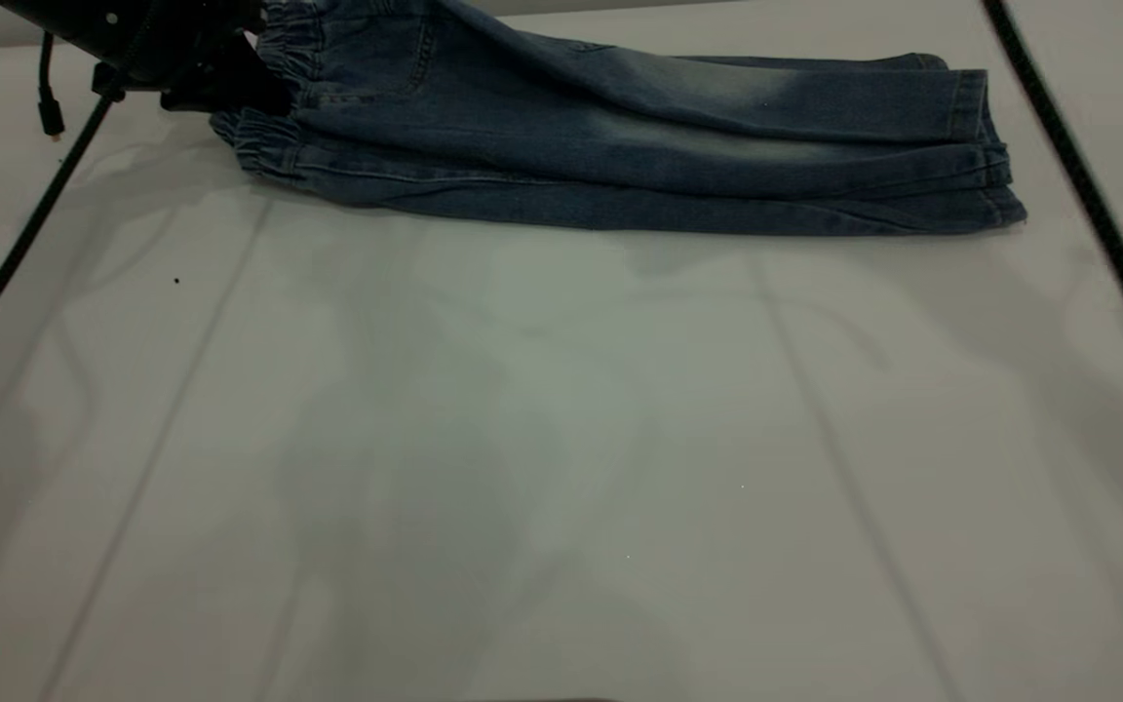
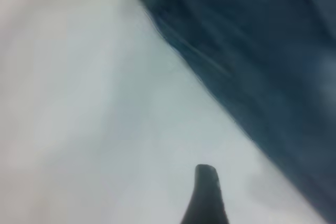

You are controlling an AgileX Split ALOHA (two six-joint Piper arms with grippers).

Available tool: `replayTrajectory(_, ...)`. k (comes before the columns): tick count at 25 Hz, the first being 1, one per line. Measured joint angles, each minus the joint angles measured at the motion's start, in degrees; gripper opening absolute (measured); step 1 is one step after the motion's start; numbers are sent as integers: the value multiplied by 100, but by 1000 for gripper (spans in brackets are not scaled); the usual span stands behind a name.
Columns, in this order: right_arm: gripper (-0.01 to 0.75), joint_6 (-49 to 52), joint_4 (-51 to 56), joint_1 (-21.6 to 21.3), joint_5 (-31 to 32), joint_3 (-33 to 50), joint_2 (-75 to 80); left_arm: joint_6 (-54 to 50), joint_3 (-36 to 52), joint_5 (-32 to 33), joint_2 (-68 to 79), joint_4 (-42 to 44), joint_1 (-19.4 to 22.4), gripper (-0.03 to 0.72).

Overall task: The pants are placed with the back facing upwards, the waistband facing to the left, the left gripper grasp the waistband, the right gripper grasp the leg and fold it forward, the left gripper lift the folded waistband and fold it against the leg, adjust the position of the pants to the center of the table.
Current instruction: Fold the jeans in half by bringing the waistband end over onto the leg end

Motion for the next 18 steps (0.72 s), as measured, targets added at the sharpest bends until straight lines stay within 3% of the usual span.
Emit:
replayTrajectory(5,483,477,-1209,199,-549,-27,406,-31,-4,189,0,0,0,100)
replayTrajectory(14,483,293,-1270,672,-2603,-27,1650,-47,-4,413,-106,153,0,99)
replayTrajectory(18,477,293,-801,728,-3029,-27,1952,-47,-109,797,-397,430,-6,99)
